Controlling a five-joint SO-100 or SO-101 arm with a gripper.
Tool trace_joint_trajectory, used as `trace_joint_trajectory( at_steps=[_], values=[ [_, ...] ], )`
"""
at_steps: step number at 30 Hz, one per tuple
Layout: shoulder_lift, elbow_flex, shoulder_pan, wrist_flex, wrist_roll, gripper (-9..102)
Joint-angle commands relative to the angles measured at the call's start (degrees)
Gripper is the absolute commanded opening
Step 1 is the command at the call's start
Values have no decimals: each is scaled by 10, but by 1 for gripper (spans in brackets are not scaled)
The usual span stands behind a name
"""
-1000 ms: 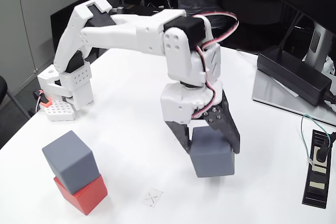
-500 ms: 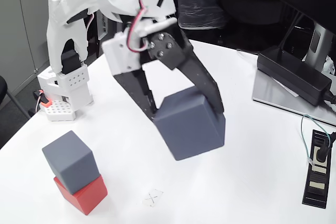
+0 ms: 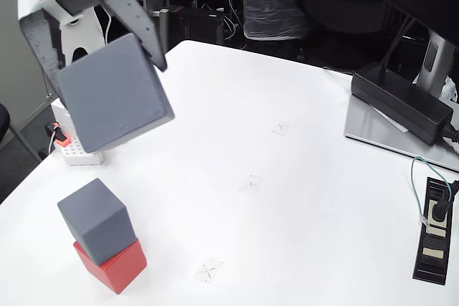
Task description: Stack the three blocks in an ordered color.
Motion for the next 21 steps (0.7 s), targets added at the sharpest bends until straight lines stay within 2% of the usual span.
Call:
trace_joint_trajectory(
  at_steps=[1, 6, 13, 17, 21],
  values=[
    [75, 69, 33, 0, -85, 8],
    [212, 220, 68, -1, -155, 8],
    [446, 409, 63, -17, -169, 8],
    [565, 512, 63, -76, -165, 8],
    [642, 632, 63, -172, -164, 8]
  ],
)
